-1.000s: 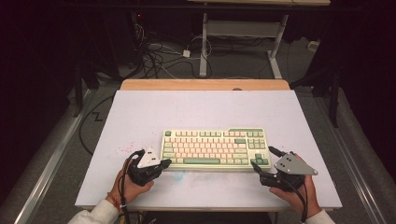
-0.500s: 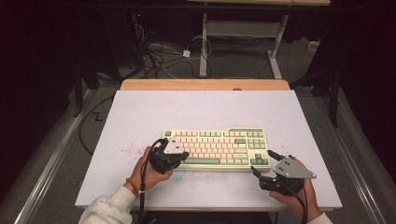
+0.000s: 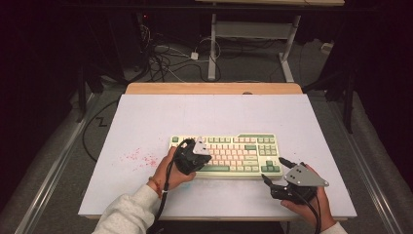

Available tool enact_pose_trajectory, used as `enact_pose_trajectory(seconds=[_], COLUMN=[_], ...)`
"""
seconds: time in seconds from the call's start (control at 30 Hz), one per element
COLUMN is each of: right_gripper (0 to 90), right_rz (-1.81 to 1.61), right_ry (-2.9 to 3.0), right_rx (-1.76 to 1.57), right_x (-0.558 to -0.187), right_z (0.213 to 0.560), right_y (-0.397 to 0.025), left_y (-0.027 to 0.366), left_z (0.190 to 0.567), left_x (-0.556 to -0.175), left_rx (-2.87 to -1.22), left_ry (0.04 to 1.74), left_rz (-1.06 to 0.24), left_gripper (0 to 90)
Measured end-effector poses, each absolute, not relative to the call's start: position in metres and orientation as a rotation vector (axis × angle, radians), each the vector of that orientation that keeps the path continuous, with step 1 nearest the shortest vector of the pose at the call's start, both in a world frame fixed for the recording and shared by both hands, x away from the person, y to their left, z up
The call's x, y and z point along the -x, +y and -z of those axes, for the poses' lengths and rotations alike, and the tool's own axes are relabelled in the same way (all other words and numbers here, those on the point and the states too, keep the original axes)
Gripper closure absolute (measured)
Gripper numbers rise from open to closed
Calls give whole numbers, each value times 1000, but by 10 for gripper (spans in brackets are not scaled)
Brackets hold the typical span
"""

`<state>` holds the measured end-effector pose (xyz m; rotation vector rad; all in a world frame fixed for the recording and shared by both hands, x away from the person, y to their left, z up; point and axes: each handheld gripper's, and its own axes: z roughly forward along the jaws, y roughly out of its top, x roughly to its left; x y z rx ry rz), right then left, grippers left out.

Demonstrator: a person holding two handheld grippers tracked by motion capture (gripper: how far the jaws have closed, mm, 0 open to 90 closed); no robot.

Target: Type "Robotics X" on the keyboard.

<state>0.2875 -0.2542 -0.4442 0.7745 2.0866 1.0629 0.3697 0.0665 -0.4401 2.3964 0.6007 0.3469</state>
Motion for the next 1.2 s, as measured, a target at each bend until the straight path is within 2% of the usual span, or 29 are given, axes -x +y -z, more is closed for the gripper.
enact_pose_trajectory(seconds=[0.47, 0.8, 1.1, 1.2], right_gripper=[245, 249, 250, 254], right_rz=[-1054, -1046, -1042, -1044], right_ry=[2098, 2083, 2080, 2074], right_rx=[-770, -782, -784, -782], right_x=[-288, -288, -288, -288], right_z=[445, 443, 443, 442], right_y=[-254, -256, -256, -256], left_y=[55, 62, 73, 79], left_z=[449, 438, 430, 427], left_x=[-374, -369, -368, -366], left_rx=[-2458, -2400, -2356, -2327], left_ry=[587, 588, 586, 587], left_rz=[-370, -427, -451, -467], left_gripper=[872, 863, 787, 721])
